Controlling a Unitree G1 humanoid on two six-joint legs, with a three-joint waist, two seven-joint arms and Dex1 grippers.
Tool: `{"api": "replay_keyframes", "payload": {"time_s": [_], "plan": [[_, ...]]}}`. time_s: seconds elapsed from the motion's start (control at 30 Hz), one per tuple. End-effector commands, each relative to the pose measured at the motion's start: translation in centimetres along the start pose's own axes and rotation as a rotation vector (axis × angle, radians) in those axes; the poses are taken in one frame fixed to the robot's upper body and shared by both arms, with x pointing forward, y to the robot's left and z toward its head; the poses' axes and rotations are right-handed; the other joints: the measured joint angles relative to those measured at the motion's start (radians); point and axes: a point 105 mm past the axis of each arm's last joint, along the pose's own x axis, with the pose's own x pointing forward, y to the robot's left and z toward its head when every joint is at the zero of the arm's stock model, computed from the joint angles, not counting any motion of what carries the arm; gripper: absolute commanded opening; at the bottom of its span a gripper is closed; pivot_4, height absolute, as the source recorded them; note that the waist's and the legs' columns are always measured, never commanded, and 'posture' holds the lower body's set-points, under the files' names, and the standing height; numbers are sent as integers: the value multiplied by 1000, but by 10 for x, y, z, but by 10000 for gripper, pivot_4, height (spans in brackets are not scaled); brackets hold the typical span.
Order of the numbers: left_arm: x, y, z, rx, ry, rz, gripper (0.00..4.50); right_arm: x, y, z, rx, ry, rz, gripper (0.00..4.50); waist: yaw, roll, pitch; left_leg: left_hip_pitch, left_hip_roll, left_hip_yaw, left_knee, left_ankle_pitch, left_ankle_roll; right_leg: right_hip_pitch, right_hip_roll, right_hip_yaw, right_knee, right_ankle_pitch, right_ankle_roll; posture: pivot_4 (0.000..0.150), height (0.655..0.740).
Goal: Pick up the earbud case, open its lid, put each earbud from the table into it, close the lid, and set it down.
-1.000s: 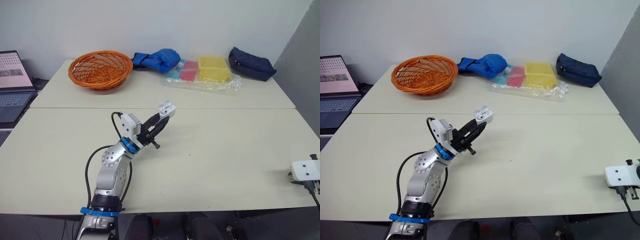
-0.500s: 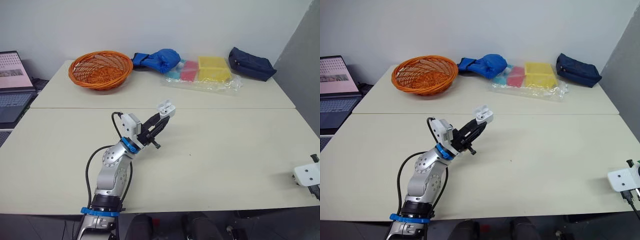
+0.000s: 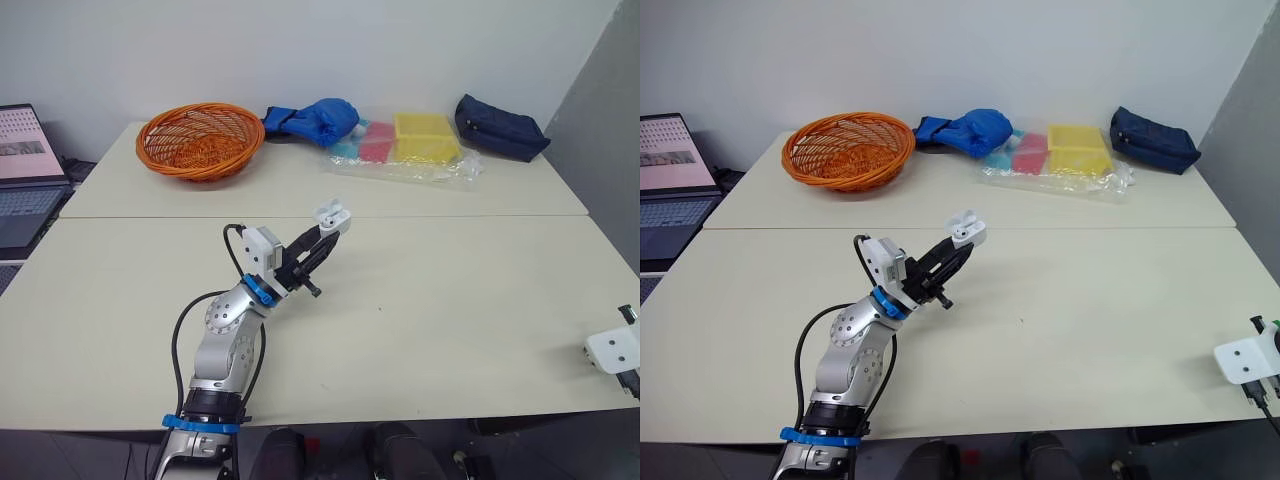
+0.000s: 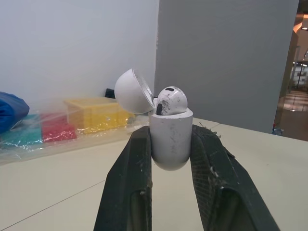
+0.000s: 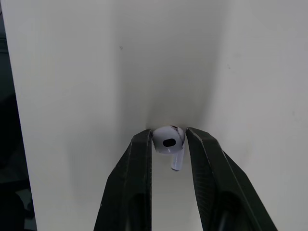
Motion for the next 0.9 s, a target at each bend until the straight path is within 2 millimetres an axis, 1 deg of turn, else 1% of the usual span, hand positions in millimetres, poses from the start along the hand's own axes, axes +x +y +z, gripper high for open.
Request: {"api": "replay_keyframes", "payload": {"time_s": [0.03,0.07,0.1,0.33,0.37,0.4,0.43,0.47,0.5,0.53,0.57,0.6,0.63,0.67,0.7,0.73,0.77,0.87,0.9], "plan": [[4,-4,13,29,-45,-20,7336,1,0,0,9,-3,2,7682,0,0,0,0,0,0,0,0,0,0,0,0,0,0,0,1500,7400],[4,-4,13,30,-45,-21,7336,1,-1,0,10,-4,1,5248,-1,0,0,0,0,0,0,0,0,0,0,0,0,0,0,1500,7400],[4,-5,13,30,-44,-20,7336,1,-1,0,11,-5,2,3989,-1,0,0,0,0,0,0,0,0,0,0,0,0,0,0,1500,7400],[4,-7,11,25,-44,-26,7336,-1,-1,1,17,-8,1,4016,-1,0,0,0,0,1,0,0,0,0,0,1,0,0,0,1500,7400],[4,-7,11,24,-44,-25,7336,-4,-5,4,19,-18,-9,4016,-1,0,0,0,0,1,0,0,0,0,0,1,0,0,0,1500,7400],[4,-7,11,25,-44,-26,7336,-8,-12,13,34,-53,-27,4015,-1,0,0,0,0,1,0,0,0,0,0,1,0,0,0,1500,7400],[4,-7,11,24,-44,-26,7336,-13,-24,28,78,-115,-63,4015,-2,0,0,0,0,1,0,0,0,0,0,1,0,0,0,1500,7400],[4,-6,10,24,-44,-26,7336,-17,-31,39,110,-165,-81,4015,-3,0,0,0,0,1,0,0,0,0,0,1,0,0,0,1500,7400],[4,-6,10,24,-44,-28,7336,-21,-43,57,172,-246,-117,4015,-6,0,0,0,1,1,-1,0,0,-1,0,2,1,0,0,1500,7400],[4,-6,10,25,-44,-29,7336,-25,-49,69,215,-297,-133,4015,-8,0,0,1,1,1,-1,0,0,-1,1,2,2,0,0,1500,7400],[5,-6,10,25,-44,-30,7336,-30,-61,88,300,-393,-172,4015,-9,0,0,1,1,0,-1,0,0,-1,3,3,3,0,1,1500,7400],[8,-6,10,26,-47,-35,7336,-43,-84,117,438,-571,-252,4015,-9,0,0,1,1,-2,0,0,0,-1,3,3,4,0,1,1500,7400],[9,-6,10,27,-49,-39,7336,-52,-96,137,531,-682,-273,4015,-10,-1,0,1,1,-3,-1,0,0,-1,4,2,4,0,1,1500,7400],[11,-6,10,30,-50,-44,7336,-66,-115,163,605,-837,-343,4015,-12,-1,1,0,3,-3,0,0,0,-1,5,2,5,1,0,1500,7400],[12,-6,10,31,-51,-48,7336,-76,-126,178,650,-924,-382,4015,-13,-1,1,1,2,-4,0,0,0,-1,5,3,6,1,0,1500,7400],[12,-7,9,32,-50,-57,7336,-83,-134,189,692,-986,-411,4015,-14,-1,1,1,3,-5,1,0,-1,-1,6,2,6,1,0,1500,7400],[14,-8,9,29,-51,-66,7336,-89,-137,205,702,-1055,-412,4015,-11,0,1,0,2,-6,0,0,-1,-2,6,2,7,1,-1,1500,7400],[16,-11,8,23,-53,-85,7336,-97,-144,230,721,-1154,-441,4015,6,-1,1,-3,2,-5,-1,0,-1,-2,6,-2,2,1,-1,1500,7400],[17,-10,8,26,-55,-88,7336,-105,-154,242,751,-1242,-498,4015,7,-1,1,-4,2,-4,-1,0,-1,-2,5,-2,0,1,0,1500,7400]]}}
